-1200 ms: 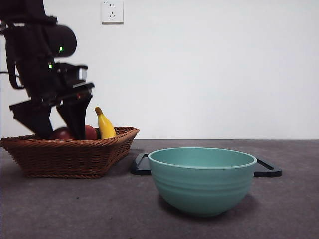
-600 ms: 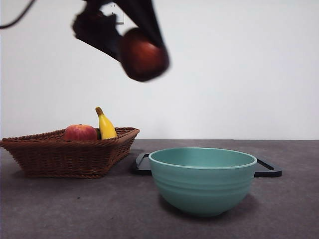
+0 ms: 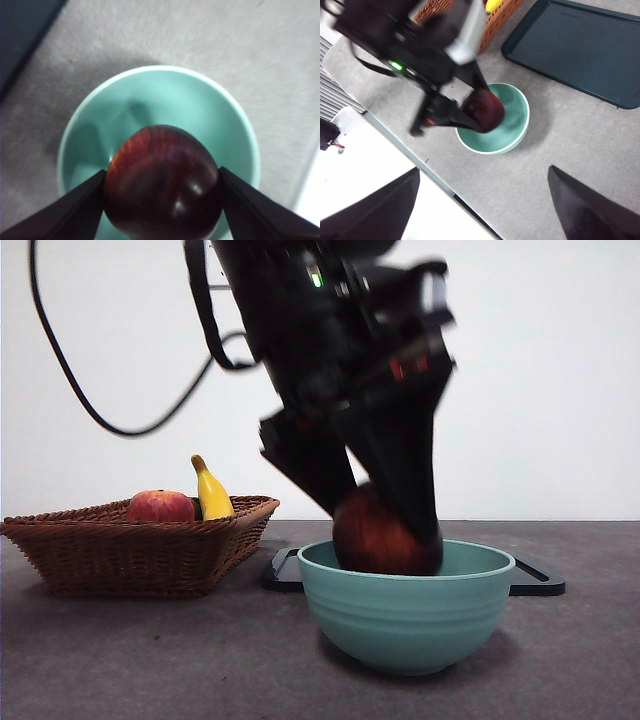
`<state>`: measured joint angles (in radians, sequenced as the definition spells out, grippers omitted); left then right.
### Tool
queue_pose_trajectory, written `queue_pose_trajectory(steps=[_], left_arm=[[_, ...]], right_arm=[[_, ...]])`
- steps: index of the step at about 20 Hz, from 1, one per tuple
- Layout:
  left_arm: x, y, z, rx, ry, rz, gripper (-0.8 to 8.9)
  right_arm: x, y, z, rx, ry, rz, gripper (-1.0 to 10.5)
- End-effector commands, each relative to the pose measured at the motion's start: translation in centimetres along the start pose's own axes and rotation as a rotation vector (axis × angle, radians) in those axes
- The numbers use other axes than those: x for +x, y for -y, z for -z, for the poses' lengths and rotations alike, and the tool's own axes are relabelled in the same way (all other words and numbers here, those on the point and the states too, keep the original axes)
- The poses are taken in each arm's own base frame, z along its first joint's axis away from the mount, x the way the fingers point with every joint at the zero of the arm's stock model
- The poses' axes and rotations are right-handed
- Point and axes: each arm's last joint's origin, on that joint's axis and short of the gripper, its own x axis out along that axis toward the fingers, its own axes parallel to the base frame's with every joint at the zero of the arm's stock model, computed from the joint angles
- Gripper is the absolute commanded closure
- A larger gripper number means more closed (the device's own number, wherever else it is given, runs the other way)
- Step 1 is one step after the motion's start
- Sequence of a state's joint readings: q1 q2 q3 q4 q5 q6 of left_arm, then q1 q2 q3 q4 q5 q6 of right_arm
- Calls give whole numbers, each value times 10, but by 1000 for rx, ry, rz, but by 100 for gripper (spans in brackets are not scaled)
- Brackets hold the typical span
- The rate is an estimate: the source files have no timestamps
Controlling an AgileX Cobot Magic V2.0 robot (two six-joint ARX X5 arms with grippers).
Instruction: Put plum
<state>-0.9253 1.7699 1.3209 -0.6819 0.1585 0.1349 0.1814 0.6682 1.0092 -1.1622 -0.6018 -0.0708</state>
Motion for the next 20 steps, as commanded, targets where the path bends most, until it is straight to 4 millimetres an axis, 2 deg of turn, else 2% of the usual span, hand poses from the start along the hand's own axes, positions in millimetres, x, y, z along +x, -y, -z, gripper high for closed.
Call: queue_pose_trajectory(steps=[1, 6, 8, 11, 15, 20], left_arm=[[13, 4, -7, 41, 7, 5, 512], [35, 4, -5, 61, -34, 11, 512], [38, 3, -3, 76, -53, 14, 511], [38, 5, -4, 85, -44, 14, 499], [38, 5, -5, 85, -44, 13, 369], [22, 6, -19, 84, -22, 10, 367]], right_arm=[[-3, -2, -4, -4, 19, 0, 536], [-3, -2, -4, -4, 19, -1, 536], [-3, -2, -4, -4, 19, -1, 536], [-3, -2, -4, -5, 20, 0, 536], [-3, -2, -4, -5, 20, 0, 536], [-3, -2, -4, -5, 20, 0, 536]])
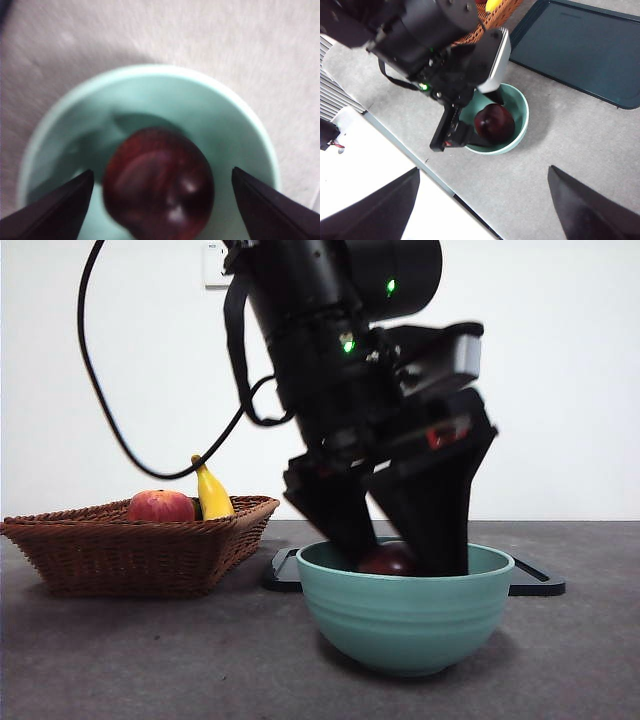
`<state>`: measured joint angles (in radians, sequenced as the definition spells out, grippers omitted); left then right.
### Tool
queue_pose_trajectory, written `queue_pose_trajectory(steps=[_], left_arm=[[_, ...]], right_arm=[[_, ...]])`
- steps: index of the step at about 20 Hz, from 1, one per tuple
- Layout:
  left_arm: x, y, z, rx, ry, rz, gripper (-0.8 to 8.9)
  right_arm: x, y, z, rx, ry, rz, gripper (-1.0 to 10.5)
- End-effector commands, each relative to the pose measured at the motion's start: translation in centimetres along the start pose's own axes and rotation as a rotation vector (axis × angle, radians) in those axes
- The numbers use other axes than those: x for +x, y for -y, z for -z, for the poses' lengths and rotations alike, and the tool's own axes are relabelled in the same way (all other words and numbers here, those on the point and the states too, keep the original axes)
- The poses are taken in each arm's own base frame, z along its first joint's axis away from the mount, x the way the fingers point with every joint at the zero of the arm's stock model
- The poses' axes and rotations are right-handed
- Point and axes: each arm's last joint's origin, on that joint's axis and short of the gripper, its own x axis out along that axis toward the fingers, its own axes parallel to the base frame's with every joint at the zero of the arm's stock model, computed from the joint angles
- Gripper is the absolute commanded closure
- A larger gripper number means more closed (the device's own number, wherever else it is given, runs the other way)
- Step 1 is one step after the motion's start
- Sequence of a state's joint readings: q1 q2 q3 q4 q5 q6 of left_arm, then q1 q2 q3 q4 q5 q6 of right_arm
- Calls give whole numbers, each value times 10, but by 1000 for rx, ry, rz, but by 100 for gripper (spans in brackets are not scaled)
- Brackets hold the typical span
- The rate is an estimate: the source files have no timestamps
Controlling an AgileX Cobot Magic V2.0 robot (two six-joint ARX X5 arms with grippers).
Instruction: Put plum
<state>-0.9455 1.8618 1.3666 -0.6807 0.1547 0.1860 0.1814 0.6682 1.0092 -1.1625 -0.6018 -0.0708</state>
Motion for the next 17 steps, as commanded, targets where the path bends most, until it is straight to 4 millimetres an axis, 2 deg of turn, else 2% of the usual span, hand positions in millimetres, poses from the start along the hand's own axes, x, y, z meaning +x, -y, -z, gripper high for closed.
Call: queue_pose_trajectory(steps=[1, 6, 9, 12, 15, 17], left_arm=[[-10, 3, -16, 20, 34, -5, 367], [-52, -2, -38, -7, 111, -26, 367], [-97, -16, -40, -80, 244, -69, 367], [-149, -34, -25, -160, 361, -132, 367], [-202, -49, 5, -244, 423, -205, 367], [-232, -52, 29, -298, 445, -237, 367]], right_arm=[[-3, -2, -4, -5, 20, 0, 536], [-3, -2, -4, -5, 20, 0, 536], [-3, -2, -4, -5, 20, 0, 536], [-3, -2, -4, -5, 20, 0, 536], [-3, -2, -4, -5, 20, 0, 536], [-3, -2, -4, -5, 20, 0, 536]])
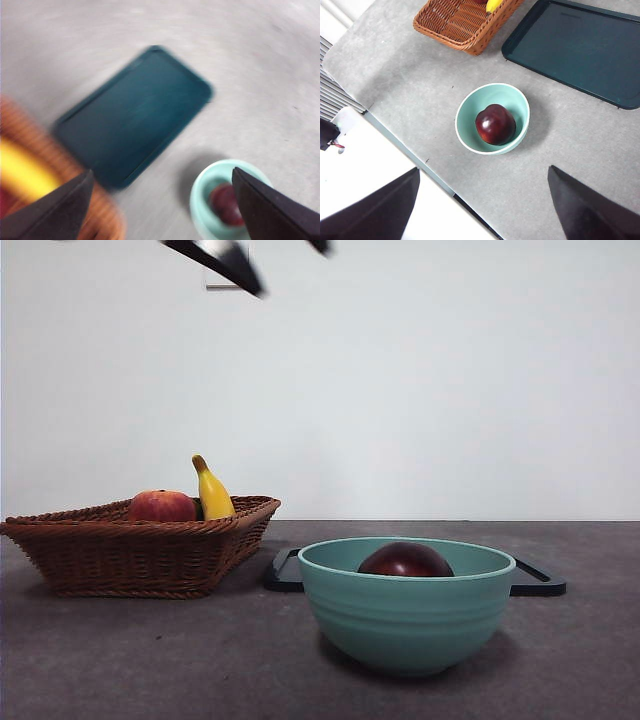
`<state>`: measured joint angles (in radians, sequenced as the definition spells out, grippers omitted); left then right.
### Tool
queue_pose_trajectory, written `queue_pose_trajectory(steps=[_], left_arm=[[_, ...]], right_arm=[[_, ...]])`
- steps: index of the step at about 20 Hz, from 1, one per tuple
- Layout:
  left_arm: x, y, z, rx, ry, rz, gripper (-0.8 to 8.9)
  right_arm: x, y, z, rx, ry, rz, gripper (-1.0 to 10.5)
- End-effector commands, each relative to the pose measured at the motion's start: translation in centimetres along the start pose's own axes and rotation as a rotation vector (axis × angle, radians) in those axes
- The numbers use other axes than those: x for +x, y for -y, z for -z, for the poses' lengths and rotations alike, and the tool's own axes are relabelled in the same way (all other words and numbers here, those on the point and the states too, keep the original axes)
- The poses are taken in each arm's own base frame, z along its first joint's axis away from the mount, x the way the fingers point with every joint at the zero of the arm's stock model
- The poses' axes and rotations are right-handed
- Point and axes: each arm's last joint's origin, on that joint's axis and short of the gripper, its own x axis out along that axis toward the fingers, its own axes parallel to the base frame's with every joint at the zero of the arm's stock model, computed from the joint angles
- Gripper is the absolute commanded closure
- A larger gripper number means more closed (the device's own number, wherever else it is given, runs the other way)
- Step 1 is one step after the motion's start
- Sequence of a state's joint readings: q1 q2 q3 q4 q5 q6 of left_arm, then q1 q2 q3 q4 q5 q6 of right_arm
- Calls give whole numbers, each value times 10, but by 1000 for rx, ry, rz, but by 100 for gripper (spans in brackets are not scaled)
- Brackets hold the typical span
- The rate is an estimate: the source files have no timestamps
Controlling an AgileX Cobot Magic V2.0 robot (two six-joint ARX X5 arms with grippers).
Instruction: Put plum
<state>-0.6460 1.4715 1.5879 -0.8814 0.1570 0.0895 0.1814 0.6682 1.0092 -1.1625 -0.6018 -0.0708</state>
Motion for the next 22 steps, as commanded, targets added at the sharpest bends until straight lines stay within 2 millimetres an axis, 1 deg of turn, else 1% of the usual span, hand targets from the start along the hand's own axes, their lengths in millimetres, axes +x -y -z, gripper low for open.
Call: queue_pose_trajectory(steps=[1, 3, 4, 6, 8, 11, 12, 14, 16, 19, 22], left_arm=[[-35, -10, 5, -43, 44, -36, 367], [-62, -17, 20, -75, 87, -68, 367], [-71, -18, 31, -88, 101, -63, 367], [-81, -18, 58, -113, 101, -62, 367], [-82, -12, 86, -124, 84, -20, 367], [-73, -1, 126, -118, 47, 135, 381], [-69, 1, 138, -126, 31, 176, 381], [-61, 4, 155, -142, 0, 222, 381], [-59, 6, 162, -147, -13, 250, 381], [-61, 7, 161, -143, 3, 296, 381], [-60, 7, 161, -143, 4, 297, 381]], right_arm=[[-3, -2, -4, -5, 20, 0, 536], [-3, -2, -4, -6, 20, 1, 536], [-3, -2, -4, -5, 20, 1, 536], [-3, -2, -4, -6, 21, 5, 536], [-3, -2, -4, -6, 21, 7, 536], [-3, -2, -4, -5, 20, 7, 536], [-3, -2, -4, -5, 20, 7, 536], [-3, -2, -4, -5, 20, 7, 536], [-3, -2, -4, -4, 19, 7, 536], [-3, -2, -4, -2, 16, 7, 536], [-3, -2, -3, 6, 13, 7, 536]])
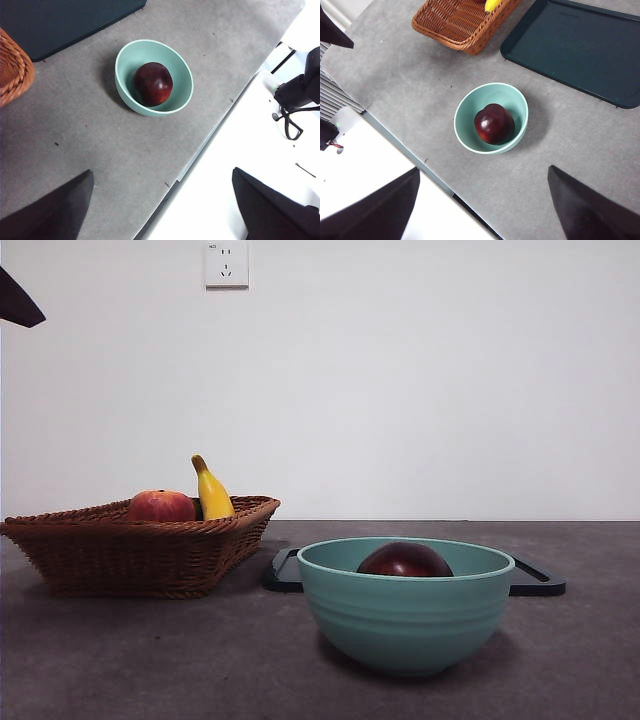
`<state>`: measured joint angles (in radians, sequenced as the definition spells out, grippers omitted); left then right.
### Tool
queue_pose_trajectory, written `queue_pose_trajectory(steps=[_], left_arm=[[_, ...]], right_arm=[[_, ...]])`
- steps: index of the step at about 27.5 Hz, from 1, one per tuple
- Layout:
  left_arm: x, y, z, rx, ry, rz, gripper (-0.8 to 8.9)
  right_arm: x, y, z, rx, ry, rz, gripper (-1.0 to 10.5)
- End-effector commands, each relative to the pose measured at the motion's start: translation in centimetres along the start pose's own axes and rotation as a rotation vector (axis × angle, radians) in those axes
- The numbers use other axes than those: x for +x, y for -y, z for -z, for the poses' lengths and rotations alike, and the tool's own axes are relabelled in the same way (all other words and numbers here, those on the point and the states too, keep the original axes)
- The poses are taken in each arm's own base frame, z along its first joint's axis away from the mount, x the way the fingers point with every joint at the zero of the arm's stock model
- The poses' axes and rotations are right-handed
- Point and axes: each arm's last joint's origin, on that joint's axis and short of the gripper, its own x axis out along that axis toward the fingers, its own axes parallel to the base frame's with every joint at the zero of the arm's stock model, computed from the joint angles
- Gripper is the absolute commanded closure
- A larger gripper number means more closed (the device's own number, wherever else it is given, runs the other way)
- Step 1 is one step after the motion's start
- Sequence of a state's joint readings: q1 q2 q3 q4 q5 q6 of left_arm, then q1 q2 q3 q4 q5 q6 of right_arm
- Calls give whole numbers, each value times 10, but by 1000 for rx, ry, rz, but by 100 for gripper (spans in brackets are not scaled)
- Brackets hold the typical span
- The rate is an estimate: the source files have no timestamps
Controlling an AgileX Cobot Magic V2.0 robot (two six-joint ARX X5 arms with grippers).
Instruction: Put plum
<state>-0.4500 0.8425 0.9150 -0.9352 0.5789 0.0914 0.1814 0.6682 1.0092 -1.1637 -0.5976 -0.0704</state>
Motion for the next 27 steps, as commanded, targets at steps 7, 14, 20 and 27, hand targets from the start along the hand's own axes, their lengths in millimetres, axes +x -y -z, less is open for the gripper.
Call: queue_pose_trajectory(steps=[7, 14, 20, 27], left_arm=[[-1, 2, -4, 26, 14, 9, 381], [-1, 2, -4, 30, 18, 9, 380], [-1, 2, -4, 39, 18, 9, 381], [-1, 2, -4, 41, 18, 8, 381]], right_arm=[[10, 8, -12, 112, -45, 22, 537], [44, 28, -30, 167, -165, 69, 537], [86, 36, -43, 149, -241, 101, 538], [133, 37, -44, 116, -261, 116, 607]])
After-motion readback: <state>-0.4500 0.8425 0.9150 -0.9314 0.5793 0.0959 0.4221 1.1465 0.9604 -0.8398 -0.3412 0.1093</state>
